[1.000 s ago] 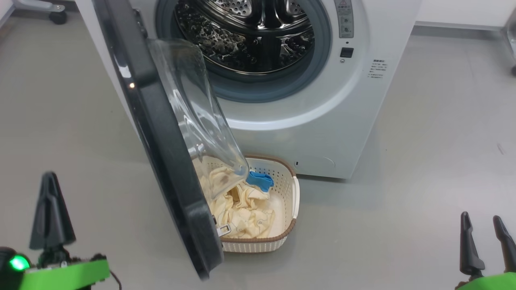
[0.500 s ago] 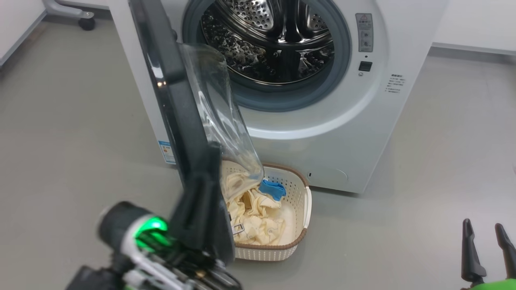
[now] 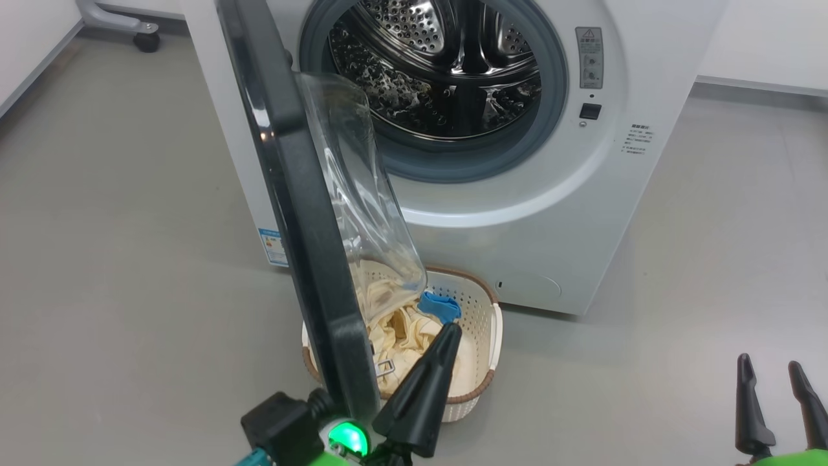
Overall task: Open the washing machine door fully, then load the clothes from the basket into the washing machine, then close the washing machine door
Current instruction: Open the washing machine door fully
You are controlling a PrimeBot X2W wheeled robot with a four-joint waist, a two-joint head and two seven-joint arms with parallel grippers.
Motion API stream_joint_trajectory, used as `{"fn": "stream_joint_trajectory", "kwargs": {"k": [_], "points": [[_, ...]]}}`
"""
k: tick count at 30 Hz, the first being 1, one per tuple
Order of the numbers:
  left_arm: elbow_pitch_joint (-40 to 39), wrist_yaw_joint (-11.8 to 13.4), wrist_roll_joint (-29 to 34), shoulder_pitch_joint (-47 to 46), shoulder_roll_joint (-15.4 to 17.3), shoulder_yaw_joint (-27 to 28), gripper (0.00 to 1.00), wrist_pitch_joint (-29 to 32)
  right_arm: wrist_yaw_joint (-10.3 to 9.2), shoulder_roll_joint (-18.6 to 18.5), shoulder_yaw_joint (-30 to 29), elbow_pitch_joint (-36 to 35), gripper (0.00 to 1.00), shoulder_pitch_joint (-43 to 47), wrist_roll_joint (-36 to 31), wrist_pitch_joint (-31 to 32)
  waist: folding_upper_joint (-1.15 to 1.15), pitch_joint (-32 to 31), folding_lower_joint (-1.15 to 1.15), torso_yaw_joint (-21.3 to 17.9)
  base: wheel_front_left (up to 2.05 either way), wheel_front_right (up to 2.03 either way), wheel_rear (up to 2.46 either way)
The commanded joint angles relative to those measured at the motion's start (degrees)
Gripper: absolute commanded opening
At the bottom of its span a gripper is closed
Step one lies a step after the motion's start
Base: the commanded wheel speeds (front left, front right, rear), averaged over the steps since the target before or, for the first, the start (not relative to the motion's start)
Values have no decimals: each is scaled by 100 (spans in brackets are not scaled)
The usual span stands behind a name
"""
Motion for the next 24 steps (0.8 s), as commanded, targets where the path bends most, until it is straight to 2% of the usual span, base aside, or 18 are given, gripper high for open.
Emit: {"fn": "stream_joint_trajectory", "kwargs": {"k": [1, 8, 16, 24], "points": [[-111, 41, -115, -106, 5, 184, 0, 114, -16, -93, 118, -154, 100, -173, 25, -55, 0, 3, 0, 8, 0, 0, 0], [346, 120, -355, 77, 113, 194, 0, 405, -16, -87, 122, -136, 100, -195, 38, -55, 0, 40, 0, 57, 0, 0, 0], [1034, 218, -117, -4, 287, 333, 0, 247, -16, -137, 157, -74, 100, -242, 79, -55, 0, 101, 0, 100, 0, 0, 0], [1256, 268, 2, -102, 288, 344, 0, 108, -16, -124, 202, -72, 100, -246, 81, -55, 0, 136, 0, 111, 0, 0, 0]]}}
